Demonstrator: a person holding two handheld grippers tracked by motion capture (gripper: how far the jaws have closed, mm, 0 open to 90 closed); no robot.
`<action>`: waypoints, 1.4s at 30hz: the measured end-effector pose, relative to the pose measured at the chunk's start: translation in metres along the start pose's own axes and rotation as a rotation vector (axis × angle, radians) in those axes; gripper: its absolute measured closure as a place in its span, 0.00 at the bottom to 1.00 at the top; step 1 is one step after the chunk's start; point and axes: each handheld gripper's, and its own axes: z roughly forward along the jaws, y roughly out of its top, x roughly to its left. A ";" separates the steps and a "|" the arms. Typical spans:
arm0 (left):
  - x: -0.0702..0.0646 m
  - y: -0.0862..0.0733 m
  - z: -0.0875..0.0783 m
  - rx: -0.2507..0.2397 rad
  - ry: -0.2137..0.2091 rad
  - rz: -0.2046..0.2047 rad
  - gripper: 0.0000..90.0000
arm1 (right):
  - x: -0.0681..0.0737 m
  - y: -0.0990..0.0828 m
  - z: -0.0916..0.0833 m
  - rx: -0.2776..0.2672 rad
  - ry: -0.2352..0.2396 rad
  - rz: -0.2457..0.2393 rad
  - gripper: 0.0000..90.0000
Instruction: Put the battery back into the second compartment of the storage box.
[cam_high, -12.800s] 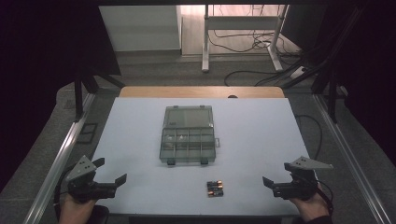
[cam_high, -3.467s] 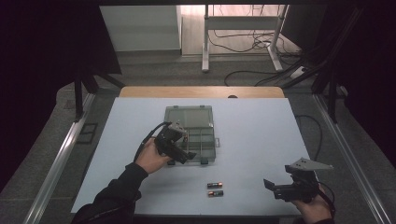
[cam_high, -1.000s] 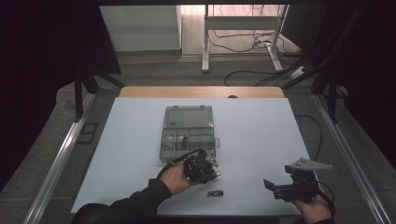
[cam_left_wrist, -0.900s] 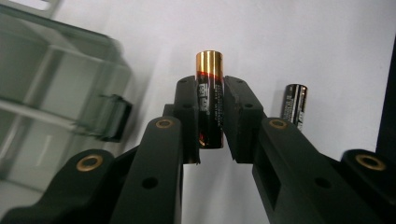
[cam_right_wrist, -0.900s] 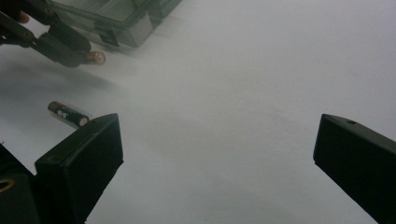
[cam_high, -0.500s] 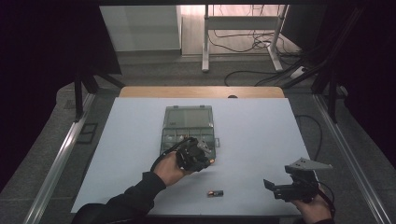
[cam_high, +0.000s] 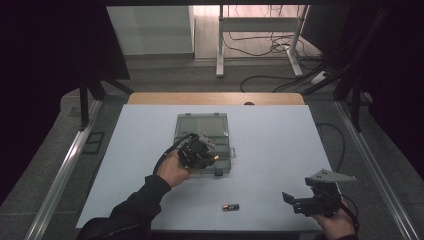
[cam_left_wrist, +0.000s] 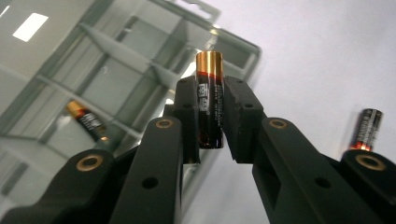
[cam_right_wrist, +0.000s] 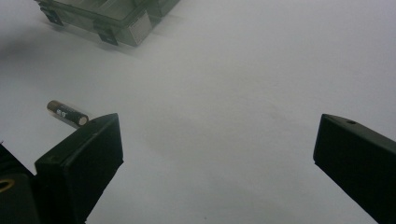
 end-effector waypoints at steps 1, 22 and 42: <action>0.002 0.000 0.000 0.000 0.004 -0.005 0.86 | 0.000 0.000 0.000 0.000 0.000 0.001 0.02; 0.047 -0.006 -0.006 -0.027 0.084 -0.137 0.86 | 0.000 0.000 0.000 0.003 0.000 0.003 0.02; 0.073 -0.017 0.013 -0.005 0.142 -0.252 0.85 | 0.000 0.000 0.000 0.005 0.002 0.002 0.02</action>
